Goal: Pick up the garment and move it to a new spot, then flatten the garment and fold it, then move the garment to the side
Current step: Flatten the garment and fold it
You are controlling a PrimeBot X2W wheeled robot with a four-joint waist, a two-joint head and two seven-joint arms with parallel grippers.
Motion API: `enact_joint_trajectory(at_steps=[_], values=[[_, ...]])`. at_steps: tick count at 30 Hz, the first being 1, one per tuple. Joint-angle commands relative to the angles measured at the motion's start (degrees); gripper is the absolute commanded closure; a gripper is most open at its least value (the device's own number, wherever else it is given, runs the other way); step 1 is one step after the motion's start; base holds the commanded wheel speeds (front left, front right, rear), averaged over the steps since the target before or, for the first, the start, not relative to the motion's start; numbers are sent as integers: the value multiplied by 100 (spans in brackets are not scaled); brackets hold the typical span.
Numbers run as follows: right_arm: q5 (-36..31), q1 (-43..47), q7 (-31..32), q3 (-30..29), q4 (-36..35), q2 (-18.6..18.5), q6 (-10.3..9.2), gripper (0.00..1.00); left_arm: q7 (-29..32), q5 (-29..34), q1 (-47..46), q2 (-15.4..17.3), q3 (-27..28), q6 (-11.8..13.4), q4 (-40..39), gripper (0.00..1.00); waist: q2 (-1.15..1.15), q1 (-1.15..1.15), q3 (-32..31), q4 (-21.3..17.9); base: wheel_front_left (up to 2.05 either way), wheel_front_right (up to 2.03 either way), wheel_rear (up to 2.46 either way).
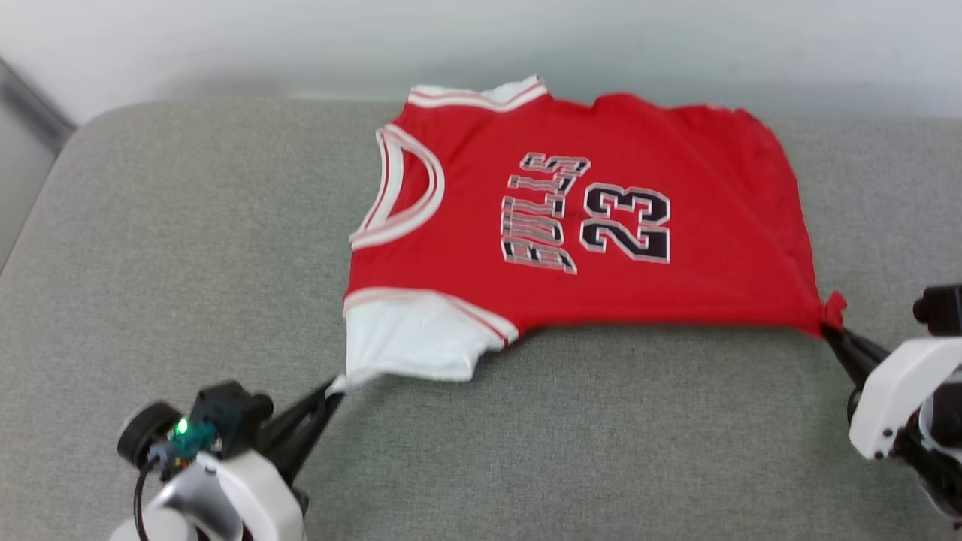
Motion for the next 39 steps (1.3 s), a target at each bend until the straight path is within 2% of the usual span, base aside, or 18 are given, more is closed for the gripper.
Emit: enact_joint_trajectory(at_steps=[1,15,21,27,39], values=[[48,196,36,-41,-66,-31,-4,100,42,-51,175,81,-19,33,-116,100,0,2,-173,18,0,0,0],[228,1662,542,-425,-1030,-95,-4,100,398,-602,1615,854,-5,426,-1256,100,0,2,-771,55,0,0,0],[583,2457,984,-582,-1563,-155,-4,100,544,-803,2087,921,-170,544,-1633,100,0,2,-914,43,0,0,0],[733,2862,1291,-779,-1947,-147,-3,100,650,-967,2317,976,-260,522,-1710,100,0,2,-932,-19,0,0,0],[895,2568,1596,-855,-2377,-217,-3,100,188,-863,1717,906,177,483,-1677,100,0,2,-654,-120,0,0,0]])
